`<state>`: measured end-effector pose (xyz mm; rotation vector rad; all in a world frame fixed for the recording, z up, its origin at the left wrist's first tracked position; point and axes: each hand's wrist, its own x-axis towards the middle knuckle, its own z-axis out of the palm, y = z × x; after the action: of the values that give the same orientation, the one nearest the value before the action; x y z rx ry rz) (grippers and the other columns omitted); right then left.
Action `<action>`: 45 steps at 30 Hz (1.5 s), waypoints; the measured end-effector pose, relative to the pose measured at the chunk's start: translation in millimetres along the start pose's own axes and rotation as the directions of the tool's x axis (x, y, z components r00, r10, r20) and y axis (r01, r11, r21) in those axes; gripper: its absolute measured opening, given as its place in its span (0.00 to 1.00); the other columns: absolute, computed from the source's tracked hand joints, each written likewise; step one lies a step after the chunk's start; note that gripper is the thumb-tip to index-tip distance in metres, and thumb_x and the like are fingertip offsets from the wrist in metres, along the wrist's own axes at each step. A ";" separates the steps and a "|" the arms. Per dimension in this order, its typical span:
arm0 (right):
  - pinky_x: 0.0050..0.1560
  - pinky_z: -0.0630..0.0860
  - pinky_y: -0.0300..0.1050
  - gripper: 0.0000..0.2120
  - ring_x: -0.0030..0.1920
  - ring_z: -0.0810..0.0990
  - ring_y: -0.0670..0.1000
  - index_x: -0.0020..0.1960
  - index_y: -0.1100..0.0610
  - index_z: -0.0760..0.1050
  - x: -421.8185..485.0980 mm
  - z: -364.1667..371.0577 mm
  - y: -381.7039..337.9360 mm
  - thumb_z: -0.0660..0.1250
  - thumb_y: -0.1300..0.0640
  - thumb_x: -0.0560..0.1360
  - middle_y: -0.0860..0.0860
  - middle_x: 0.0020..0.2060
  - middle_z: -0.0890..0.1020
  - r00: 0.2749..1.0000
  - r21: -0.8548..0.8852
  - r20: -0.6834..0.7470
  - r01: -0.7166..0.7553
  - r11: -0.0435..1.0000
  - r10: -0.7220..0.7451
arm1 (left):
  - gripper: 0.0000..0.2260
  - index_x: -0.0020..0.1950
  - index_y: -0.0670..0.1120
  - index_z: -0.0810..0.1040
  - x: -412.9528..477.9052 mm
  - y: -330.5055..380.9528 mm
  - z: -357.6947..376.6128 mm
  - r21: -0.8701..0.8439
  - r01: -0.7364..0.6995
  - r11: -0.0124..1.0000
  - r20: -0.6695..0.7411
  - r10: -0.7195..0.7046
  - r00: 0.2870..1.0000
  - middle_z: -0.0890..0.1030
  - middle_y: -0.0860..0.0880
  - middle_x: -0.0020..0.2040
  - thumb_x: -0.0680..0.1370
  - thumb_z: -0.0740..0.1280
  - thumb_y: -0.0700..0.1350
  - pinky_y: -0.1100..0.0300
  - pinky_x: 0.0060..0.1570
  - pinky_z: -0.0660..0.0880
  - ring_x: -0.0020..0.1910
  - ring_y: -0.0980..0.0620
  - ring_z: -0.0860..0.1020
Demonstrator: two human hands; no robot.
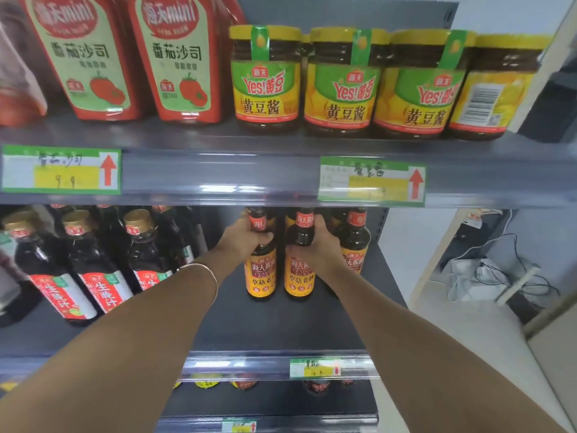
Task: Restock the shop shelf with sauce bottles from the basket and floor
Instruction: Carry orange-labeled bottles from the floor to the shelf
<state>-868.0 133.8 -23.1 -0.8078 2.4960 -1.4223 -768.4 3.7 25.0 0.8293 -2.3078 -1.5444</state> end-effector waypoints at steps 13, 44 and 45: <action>0.61 0.72 0.53 0.46 0.64 0.72 0.56 0.71 0.48 0.54 -12.1 29.0 21.3 0.78 0.51 0.61 0.51 0.64 0.73 0.984 0.067 -0.099 -0.144 0.987 0.150 | 0.31 0.65 0.48 0.65 -1.6 -31.7 5.9 -0.040 -0.081 0.996 0.033 0.083 0.996 0.73 0.44 0.63 0.66 0.75 0.41 0.44 0.64 0.69 0.64 0.43 0.71; 0.54 0.75 0.49 0.42 0.60 0.77 0.58 0.74 0.52 0.53 -32.9 19.0 10.8 0.72 0.47 0.68 0.54 0.62 0.76 0.944 -0.067 -0.106 -0.320 0.945 0.312 | 0.30 0.64 0.48 0.61 -13.9 -36.8 9.8 0.174 -0.205 0.963 -0.188 0.237 0.953 0.69 0.44 0.61 0.68 0.74 0.46 0.46 0.54 0.74 0.61 0.42 0.71; 0.54 0.76 0.49 0.38 0.58 0.78 0.58 0.73 0.52 0.56 -39.2 14.5 10.3 0.71 0.47 0.69 0.53 0.60 0.78 0.952 -0.073 -0.108 -0.294 0.953 0.285 | 0.26 0.61 0.47 0.63 -19.4 -35.9 10.3 0.245 -0.222 0.944 -0.272 0.287 0.919 0.69 0.44 0.59 0.69 0.73 0.48 0.48 0.48 0.74 0.58 0.42 0.72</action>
<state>-833.2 147.7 -44.4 -0.3699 2.6301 -1.2858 -746.3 12.8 -9.6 0.7172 -2.2637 -0.9987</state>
